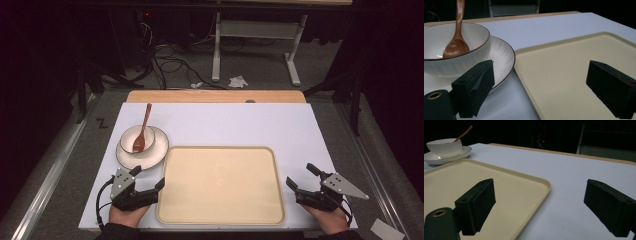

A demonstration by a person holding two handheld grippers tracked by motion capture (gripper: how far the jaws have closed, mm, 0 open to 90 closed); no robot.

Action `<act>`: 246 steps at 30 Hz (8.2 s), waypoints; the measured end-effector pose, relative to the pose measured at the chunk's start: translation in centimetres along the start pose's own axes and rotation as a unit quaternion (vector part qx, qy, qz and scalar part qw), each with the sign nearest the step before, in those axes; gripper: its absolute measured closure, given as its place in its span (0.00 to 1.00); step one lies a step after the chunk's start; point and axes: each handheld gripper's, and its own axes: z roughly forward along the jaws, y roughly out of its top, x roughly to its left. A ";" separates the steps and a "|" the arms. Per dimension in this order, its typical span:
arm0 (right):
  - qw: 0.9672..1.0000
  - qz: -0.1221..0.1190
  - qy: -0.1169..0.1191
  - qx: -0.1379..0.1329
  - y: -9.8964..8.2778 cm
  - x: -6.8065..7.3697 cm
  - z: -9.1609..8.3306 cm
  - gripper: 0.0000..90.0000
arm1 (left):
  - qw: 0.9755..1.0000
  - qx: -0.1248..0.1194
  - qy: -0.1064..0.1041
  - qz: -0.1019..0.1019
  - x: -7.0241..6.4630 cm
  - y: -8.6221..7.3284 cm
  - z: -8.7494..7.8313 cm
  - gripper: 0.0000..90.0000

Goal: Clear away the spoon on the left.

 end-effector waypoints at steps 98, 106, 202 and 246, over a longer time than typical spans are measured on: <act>0.998 -0.027 0.045 -0.019 -0.3 0.3 -2.1 0.23 | 0.982 0.138 0.099 -0.086 9.8 12.7 15.2 1.00; 0.998 -0.024 0.047 -0.021 -0.2 0.5 -2.3 0.23 | 0.985 0.137 0.078 -0.067 8.2 12.5 14.5 1.00; 0.997 -0.034 0.060 -0.017 0.2 1.9 -1.6 0.23 | 0.994 0.107 0.002 0.022 3.1 8.5 4.2 0.99; 0.998 -0.056 0.037 0.000 -0.4 2.1 -1.7 0.19 | 0.993 0.010 0.111 -0.043 4.4 3.7 1.3 0.45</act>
